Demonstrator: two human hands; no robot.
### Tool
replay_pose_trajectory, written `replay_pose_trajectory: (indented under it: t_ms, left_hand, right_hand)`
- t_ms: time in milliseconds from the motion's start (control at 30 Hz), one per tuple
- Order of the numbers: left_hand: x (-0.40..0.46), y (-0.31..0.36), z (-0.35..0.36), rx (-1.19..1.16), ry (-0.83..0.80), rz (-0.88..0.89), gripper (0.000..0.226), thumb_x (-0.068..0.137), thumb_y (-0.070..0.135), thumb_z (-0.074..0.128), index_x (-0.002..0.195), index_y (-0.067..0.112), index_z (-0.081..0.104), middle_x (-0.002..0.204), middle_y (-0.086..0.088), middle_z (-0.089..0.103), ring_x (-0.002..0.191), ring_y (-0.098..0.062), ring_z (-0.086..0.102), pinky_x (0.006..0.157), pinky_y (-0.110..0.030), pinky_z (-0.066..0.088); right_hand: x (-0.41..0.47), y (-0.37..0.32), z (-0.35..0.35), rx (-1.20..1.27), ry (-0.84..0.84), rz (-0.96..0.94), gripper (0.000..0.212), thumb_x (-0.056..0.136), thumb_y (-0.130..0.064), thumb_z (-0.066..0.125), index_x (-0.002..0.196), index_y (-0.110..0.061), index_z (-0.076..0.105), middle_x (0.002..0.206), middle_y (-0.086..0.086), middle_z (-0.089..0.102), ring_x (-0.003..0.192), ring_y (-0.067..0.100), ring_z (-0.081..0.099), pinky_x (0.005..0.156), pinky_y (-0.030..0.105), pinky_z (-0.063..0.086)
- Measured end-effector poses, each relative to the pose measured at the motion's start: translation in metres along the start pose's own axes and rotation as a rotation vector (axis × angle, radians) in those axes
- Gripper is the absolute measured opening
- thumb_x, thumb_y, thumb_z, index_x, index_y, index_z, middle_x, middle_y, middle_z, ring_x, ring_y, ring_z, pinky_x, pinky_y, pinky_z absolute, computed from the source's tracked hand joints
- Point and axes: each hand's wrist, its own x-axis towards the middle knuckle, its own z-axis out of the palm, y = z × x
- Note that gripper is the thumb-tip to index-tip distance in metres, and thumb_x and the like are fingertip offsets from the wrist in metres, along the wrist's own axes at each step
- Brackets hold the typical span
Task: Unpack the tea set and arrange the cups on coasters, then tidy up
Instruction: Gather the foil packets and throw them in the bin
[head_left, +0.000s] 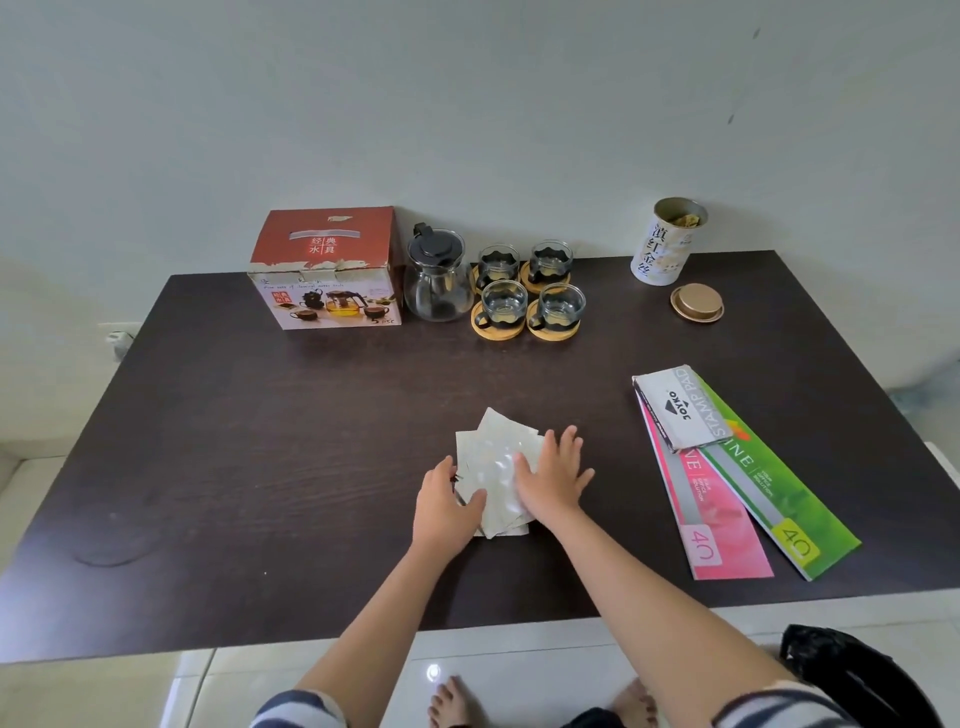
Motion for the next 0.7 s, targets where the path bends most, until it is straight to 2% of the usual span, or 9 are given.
replay_pose_trajectory:
  t_ms: [100,167,267,333,400,467,567,667,700]
  left_hand:
    - [0.003,0.010,0.003,0.048,-0.048,0.019,0.066,0.090,0.021,0.057,0.147,0.009,0.025,0.148,-0.005,0.035,0.136,-0.019,0.034,0.108,-0.030,0.030]
    - [0.003,0.011,0.002,0.015,-0.040,-0.007,0.063,0.092,0.017,0.052,0.147,0.010,0.024,0.149,-0.003,0.036,0.136,-0.019,0.034,0.108,-0.030,0.030]
    - [0.000,0.007,-0.003,-0.032,0.016,-0.032,0.060,0.092,0.012,0.050,0.147,0.011,0.026,0.146,-0.004,0.040,0.134,-0.018,0.038,0.105,-0.027,0.030]
    - [-0.003,0.004,-0.006,-0.083,0.058,-0.062,0.059,0.090,0.009,0.049,0.146,0.010,0.029,0.143,-0.006,0.040,0.131,-0.018,0.040,0.101,-0.024,0.031]
    - [-0.003,0.002,-0.006,-0.111,0.065,-0.078,0.059,0.089,0.007,0.048,0.145,0.011,0.030,0.143,-0.006,0.040,0.130,-0.018,0.040,0.096,-0.022,0.031]
    - [-0.005,0.005,-0.001,-0.134,0.040,-0.073,0.058,0.090,0.007,0.045,0.145,0.011,0.028,0.146,-0.005,0.037,0.133,-0.018,0.037,0.100,-0.023,0.030]
    - [-0.008,0.016,0.009,-0.238,-0.030,-0.088,0.055,0.095,0.011,0.038,0.147,0.013,0.023,0.151,0.000,0.031,0.136,-0.017,0.033,0.110,-0.029,0.029]
    - [-0.012,0.022,0.011,-0.304,-0.073,-0.078,0.050,0.096,0.010,0.036,0.145,0.013,0.027,0.133,0.011,0.041,0.117,-0.007,0.047,0.094,-0.018,0.036]
    - [-0.012,0.022,0.010,-0.314,-0.071,-0.086,0.050,0.097,0.011,0.036,0.146,0.013,0.026,0.134,0.010,0.041,0.120,-0.008,0.045,0.094,-0.018,0.033]
  right_hand:
    - [-0.007,-0.007,0.012,0.124,-0.069,-0.085,0.063,0.100,-0.036,0.034,0.153,-0.012,0.010,0.161,0.004,-0.011,0.147,0.019,-0.014,0.115,0.050,-0.010]
    - [-0.014,-0.005,0.011,0.283,-0.058,-0.119,0.061,0.101,-0.031,0.035,0.153,-0.012,0.009,0.162,0.003,-0.005,0.148,0.016,-0.011,0.116,0.045,-0.010]
    - [-0.024,0.009,-0.001,0.479,0.094,-0.060,0.059,0.100,-0.025,0.041,0.152,-0.011,0.017,0.161,0.004,0.011,0.148,0.018,0.004,0.120,0.039,0.008]
    - [-0.035,0.021,-0.008,0.448,0.242,0.040,0.056,0.098,-0.022,0.047,0.148,-0.008,0.029,0.155,0.008,0.028,0.144,0.024,0.019,0.115,0.039,0.022]
    - [-0.047,0.027,-0.005,0.316,0.310,0.098,0.051,0.097,-0.022,0.049,0.144,-0.005,0.036,0.151,0.011,0.033,0.141,0.028,0.025,0.113,0.042,0.025]
    - [-0.056,0.028,0.008,0.218,0.221,0.059,0.053,0.099,-0.026,0.044,0.145,-0.003,0.033,0.158,0.011,0.019,0.146,0.027,0.012,0.116,0.048,0.012]
    - [-0.062,0.023,0.024,0.268,0.018,-0.046,0.058,0.103,-0.031,0.030,0.152,-0.006,0.011,0.161,0.004,-0.006,0.147,0.017,-0.013,0.115,0.048,-0.011]
    - [-0.060,0.017,0.015,0.467,-0.059,-0.116,0.056,0.105,-0.030,0.026,0.153,-0.013,0.003,0.161,0.000,-0.003,0.146,0.012,-0.013,0.116,0.040,-0.013]
    - [-0.057,0.016,0.010,0.508,-0.038,-0.117,0.056,0.105,-0.029,0.027,0.153,-0.013,0.004,0.161,0.000,0.000,0.147,0.011,-0.010,0.118,0.038,-0.010]
